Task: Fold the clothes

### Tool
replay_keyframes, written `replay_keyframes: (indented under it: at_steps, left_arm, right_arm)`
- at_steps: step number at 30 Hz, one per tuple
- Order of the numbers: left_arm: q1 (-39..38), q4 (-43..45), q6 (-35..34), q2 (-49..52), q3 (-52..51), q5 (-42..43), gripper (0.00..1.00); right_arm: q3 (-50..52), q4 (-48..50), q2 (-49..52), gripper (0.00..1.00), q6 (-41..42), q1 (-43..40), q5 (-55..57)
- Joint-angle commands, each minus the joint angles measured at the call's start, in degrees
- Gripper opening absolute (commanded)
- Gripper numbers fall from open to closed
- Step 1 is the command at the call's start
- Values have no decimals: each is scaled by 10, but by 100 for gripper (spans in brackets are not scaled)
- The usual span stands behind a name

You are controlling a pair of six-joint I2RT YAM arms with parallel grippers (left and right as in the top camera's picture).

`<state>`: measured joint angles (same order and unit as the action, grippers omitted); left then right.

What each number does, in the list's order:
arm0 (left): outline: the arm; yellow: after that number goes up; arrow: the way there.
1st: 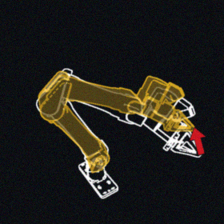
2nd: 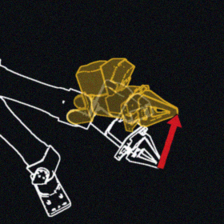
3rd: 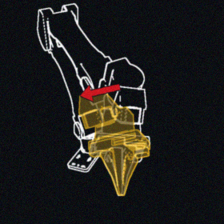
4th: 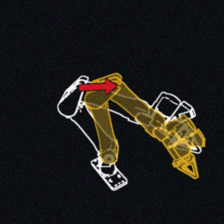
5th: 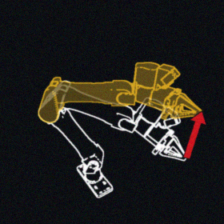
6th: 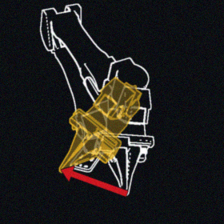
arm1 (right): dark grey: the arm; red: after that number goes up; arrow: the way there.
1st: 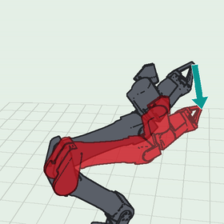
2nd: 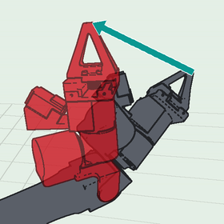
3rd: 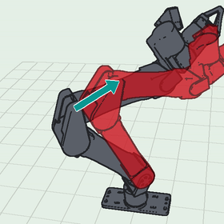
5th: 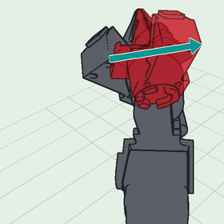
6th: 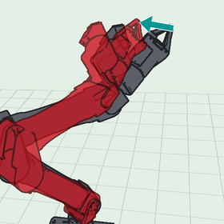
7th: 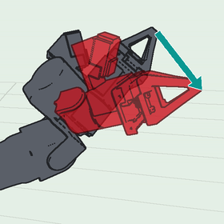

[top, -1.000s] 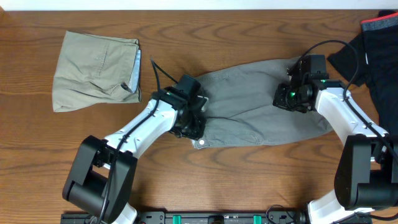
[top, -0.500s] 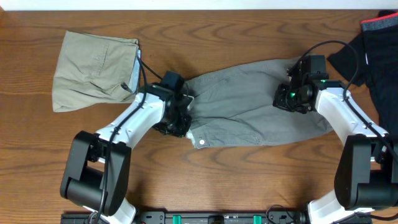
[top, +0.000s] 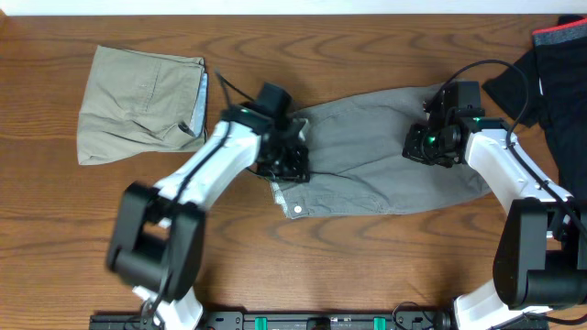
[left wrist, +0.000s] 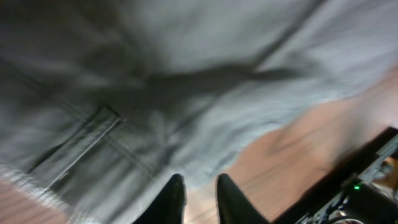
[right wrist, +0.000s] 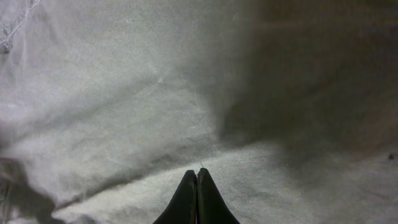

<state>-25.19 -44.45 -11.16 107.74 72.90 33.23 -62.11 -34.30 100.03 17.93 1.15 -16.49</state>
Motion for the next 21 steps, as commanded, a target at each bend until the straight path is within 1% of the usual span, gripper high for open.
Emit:
replay_keyframes:
  at_steps: [1, 3, 6, 8, 12, 18, 21]
  left_arm:
    - [-4, -3, -64, 69, -15, 11, 13]
    - [0, -3, -69, 93, -15, 30, 8]
    - [18, -3, -72, 103, -15, 38, 6]
    - [39, -2, -71, 102, -15, 29, 6]
    - [102, 11, -71, 102, -13, -19, 7]
    - [189, 56, -30, 102, -6, -25, 7]
    - [214, 58, -12, 102, 10, -20, 7]
  right_arm:
    - [1, 0, 4, 1, 9, 2, 0]
    - [1, -2, 4, 1, 9, 2, 0]
    - [1, -7, 4, 1, 9, 2, 0]
    - [1, -7, 4, 1, 9, 2, 0]
    - [1, -3, 4, 1, 9, 2, 1]
    - [1, 29, 4, 2, 9, 2, 0]
    - [1, 60, 4, 2, 9, 2, 0]
